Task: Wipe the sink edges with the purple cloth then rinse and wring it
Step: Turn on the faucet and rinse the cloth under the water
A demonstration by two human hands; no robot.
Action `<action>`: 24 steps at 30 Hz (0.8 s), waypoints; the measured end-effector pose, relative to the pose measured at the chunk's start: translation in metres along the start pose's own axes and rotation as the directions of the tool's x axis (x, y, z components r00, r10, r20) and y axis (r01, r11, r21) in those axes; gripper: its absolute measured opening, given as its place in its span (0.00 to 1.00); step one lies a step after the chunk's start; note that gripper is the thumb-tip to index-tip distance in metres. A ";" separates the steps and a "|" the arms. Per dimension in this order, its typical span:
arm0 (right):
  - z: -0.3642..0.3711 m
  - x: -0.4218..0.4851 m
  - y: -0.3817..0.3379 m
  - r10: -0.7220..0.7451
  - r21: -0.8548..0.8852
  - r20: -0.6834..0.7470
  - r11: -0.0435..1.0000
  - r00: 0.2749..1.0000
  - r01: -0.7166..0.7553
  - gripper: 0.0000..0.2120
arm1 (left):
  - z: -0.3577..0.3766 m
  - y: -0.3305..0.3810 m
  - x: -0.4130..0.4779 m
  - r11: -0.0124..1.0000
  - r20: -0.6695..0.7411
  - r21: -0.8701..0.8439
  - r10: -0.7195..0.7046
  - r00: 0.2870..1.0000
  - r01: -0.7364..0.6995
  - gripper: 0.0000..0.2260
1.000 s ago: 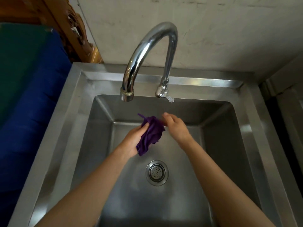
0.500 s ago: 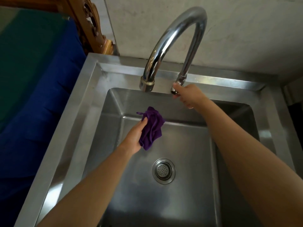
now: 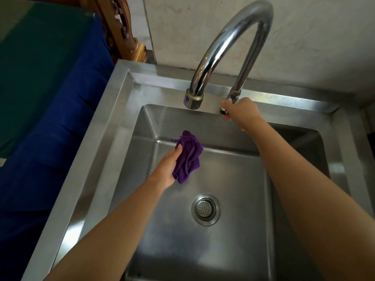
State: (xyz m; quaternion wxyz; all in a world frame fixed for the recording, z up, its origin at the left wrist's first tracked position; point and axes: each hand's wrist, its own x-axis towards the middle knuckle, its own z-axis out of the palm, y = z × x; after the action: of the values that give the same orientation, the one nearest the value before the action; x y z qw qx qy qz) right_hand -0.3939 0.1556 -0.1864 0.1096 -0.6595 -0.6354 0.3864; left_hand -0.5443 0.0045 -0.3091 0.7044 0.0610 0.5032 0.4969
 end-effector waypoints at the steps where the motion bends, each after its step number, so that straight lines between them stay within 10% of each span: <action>1: 0.000 0.000 -0.001 -0.001 -0.010 -0.002 1.000 1.000 0.001 0.18 | 0.000 0.000 0.000 1.000 -0.007 0.010 0.001 1.000 -0.001 0.16; 24: 0.000 -0.005 -0.010 0.023 -0.057 -0.015 0.998 1.000 -0.024 0.13 | 0.004 0.001 -0.001 0.999 0.005 0.043 -0.004 1.000 0.003 0.13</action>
State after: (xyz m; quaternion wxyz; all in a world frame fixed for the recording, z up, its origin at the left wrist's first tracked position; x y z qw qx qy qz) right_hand -0.4011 0.1525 -0.1779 0.0906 -0.6724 -0.6378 0.3645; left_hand -0.5424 0.0060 -0.3060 0.7052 0.0765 0.5118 0.4847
